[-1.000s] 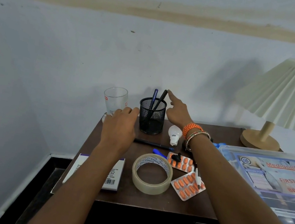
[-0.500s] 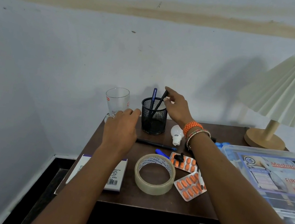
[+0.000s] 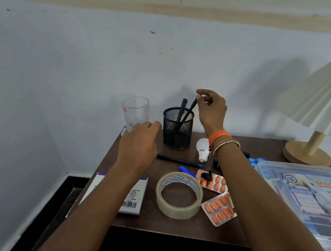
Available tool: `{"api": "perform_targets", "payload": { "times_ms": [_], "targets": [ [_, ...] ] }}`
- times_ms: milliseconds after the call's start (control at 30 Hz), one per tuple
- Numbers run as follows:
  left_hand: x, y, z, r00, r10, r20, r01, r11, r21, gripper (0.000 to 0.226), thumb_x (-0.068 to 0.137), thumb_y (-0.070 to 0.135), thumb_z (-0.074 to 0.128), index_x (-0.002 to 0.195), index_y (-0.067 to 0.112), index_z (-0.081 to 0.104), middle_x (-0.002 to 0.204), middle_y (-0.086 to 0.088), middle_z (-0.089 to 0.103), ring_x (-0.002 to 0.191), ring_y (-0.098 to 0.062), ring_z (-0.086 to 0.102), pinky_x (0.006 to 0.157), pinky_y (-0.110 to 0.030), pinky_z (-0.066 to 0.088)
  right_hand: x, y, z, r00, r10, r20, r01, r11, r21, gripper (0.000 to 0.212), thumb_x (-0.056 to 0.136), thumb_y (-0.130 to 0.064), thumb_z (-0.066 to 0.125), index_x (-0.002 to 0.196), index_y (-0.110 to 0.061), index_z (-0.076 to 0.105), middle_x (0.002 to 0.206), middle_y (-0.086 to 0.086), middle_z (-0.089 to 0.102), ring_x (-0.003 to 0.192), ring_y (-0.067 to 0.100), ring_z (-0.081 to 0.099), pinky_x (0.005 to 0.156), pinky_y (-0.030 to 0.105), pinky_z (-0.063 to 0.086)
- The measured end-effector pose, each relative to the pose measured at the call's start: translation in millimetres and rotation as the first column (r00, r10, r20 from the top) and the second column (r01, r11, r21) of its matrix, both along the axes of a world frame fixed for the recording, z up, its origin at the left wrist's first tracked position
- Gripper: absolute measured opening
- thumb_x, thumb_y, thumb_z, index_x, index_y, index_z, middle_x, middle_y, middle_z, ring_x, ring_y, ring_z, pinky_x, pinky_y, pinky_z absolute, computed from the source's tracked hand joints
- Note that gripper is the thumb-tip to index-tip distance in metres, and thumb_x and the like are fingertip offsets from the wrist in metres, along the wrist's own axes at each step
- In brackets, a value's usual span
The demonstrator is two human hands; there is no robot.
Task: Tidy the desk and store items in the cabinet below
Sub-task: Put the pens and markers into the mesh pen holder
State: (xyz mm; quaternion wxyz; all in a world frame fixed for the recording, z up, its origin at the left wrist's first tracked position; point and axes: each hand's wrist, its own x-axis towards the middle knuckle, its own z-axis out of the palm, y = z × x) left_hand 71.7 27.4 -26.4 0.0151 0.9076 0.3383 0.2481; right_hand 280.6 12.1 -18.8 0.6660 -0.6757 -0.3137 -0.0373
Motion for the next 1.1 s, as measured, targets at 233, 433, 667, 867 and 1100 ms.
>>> {"api": "perform_targets", "payload": {
  "times_ms": [233, 433, 667, 867, 1100],
  "targets": [
    [-2.0, -0.8, -7.9, 0.99, -0.124, 0.067, 0.132, 0.983, -0.131, 0.036, 0.093, 0.008, 0.046, 0.127, 0.019, 0.049, 0.123, -0.006, 0.059, 0.113, -0.024, 0.053, 0.091, -0.041, 0.047, 1.9, 4.4, -8.6, 0.991, 0.127, -0.033, -0.13, 0.98, -0.147, 0.029, 0.094, -0.009, 0.046, 0.11, -0.015, 0.069, 0.106, 0.009, 0.069, 0.092, 0.016, 0.064, 0.077, 0.02, 0.045],
    [-1.9, 0.4, -9.4, 0.989, -0.132, 0.072, 0.141, 0.98, -0.141, 0.036, 0.093, 0.01, 0.046, 0.127, 0.02, 0.049, 0.124, -0.005, 0.059, 0.113, -0.024, 0.054, 0.09, -0.04, 0.047, 2.2, -1.4, -5.9, 0.966, 0.25, -0.06, -0.257, 0.932, -0.257, 0.05, 0.093, -0.001, 0.034, 0.137, -0.017, 0.05, 0.126, 0.015, 0.06, 0.095, 0.022, 0.062, 0.078, 0.02, 0.044],
    [-1.4, -8.2, -3.0, 0.987, -0.13, 0.095, 0.145, 0.974, -0.174, 0.035, 0.094, 0.009, 0.047, 0.127, 0.018, 0.049, 0.124, -0.007, 0.058, 0.114, -0.024, 0.053, 0.092, -0.037, 0.046, 1.7, -25.4, 14.2, 0.995, 0.098, 0.034, -0.083, 0.948, -0.307, 0.048, 0.088, -0.007, 0.046, 0.136, -0.016, 0.044, 0.123, 0.012, 0.056, 0.102, 0.025, 0.055, 0.092, 0.04, 0.048],
    [-6.3, -13.2, -3.3, 0.982, -0.159, 0.103, 0.182, 0.945, -0.271, 0.03, 0.092, 0.007, 0.047, 0.119, 0.017, 0.057, 0.122, -0.006, 0.061, 0.11, -0.021, 0.055, 0.091, -0.035, 0.045, -25.1, -63.4, 52.9, 0.943, 0.138, 0.303, -0.008, 0.919, -0.394, 0.027, 0.083, -0.007, 0.048, 0.096, -0.018, 0.069, 0.093, -0.001, 0.064, 0.087, 0.02, 0.061, 0.079, 0.034, 0.053],
    [-14.5, -20.5, -3.7, 0.985, -0.163, 0.048, 0.169, 0.926, -0.338, 0.024, 0.089, 0.006, 0.049, 0.103, 0.016, 0.065, 0.108, -0.006, 0.066, 0.097, -0.02, 0.06, 0.086, -0.041, 0.052, -66.5, -101.6, 17.0, 0.836, 0.283, 0.469, 0.205, 0.632, -0.748, 0.022, 0.087, -0.019, 0.054, 0.102, -0.022, 0.069, 0.109, 0.007, 0.064, 0.097, 0.03, 0.062, 0.08, 0.035, 0.047]
  ]
}}
